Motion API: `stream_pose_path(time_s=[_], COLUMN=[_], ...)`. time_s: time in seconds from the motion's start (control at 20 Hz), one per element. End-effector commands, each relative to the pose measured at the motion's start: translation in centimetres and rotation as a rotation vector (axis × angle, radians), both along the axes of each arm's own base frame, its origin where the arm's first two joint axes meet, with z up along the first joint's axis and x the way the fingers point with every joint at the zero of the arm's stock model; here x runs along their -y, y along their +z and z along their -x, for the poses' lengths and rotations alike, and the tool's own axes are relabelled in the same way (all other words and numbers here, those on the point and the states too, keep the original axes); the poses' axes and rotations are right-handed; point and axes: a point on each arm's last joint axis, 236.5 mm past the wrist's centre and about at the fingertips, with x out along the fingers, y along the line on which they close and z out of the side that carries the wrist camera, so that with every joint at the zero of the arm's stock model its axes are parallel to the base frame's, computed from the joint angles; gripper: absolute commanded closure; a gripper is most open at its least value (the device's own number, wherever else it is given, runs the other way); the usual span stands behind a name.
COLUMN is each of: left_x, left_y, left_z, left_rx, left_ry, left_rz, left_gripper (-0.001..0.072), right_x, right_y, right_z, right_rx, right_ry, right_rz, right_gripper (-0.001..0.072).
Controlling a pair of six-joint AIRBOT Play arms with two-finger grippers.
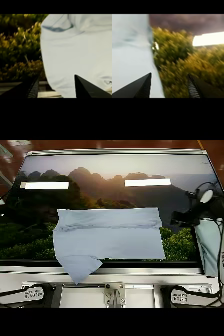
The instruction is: Fold the shirts.
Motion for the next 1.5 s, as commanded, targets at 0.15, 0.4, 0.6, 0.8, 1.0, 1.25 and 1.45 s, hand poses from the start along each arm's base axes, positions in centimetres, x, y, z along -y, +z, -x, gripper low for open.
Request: stream_pose_path(time_s=[0.15,0.4,0.6,0.8,1.0,1.25,1.45], left_x=[4.8,6.9,6.8,8.0,9.3,9.7,9.6], left_y=[-5.8,-6.3,-7.1,-8.7,-10.1,-10.8,-10.8], left_z=[15.1,14.5,14.2,14.8,15.4,14.4,14.1], left_rx=[-0.111,-0.053,-0.055,-0.131,-0.175,-0.147,-0.137], left_ry=[0.138,0.198,0.195,0.146,0.067,0.069,0.076], left_rz=[0.186,0.270,0.255,0.274,0.280,0.266,0.265], left_gripper=[0.0183,0.0189,0.0190,0.0191,0.0242,0.0305,0.0673], right_x=[2.0,-1.1,-1.1,-1.0,-1.0,-0.9,-1.1], right_y=[-0.5,-1.4,-1.4,-1.4,-1.4,-1.4,-1.6], right_z=[8.5,8.5,8.1,8.0,7.9,7.8,8.3], right_rx=[-0.080,-0.050,-0.031,-0.030,-0.033,-0.036,-0.057], right_ry=[-0.115,-0.108,-0.116,-0.128,-0.146,-0.176,-0.195], right_rz=[-0.111,-0.214,-0.214,-0.211,-0.211,-0.209,-0.217], right_gripper=[0.0141,0.0142,0.0141,0.0141,0.0142,0.0141,0.0138])
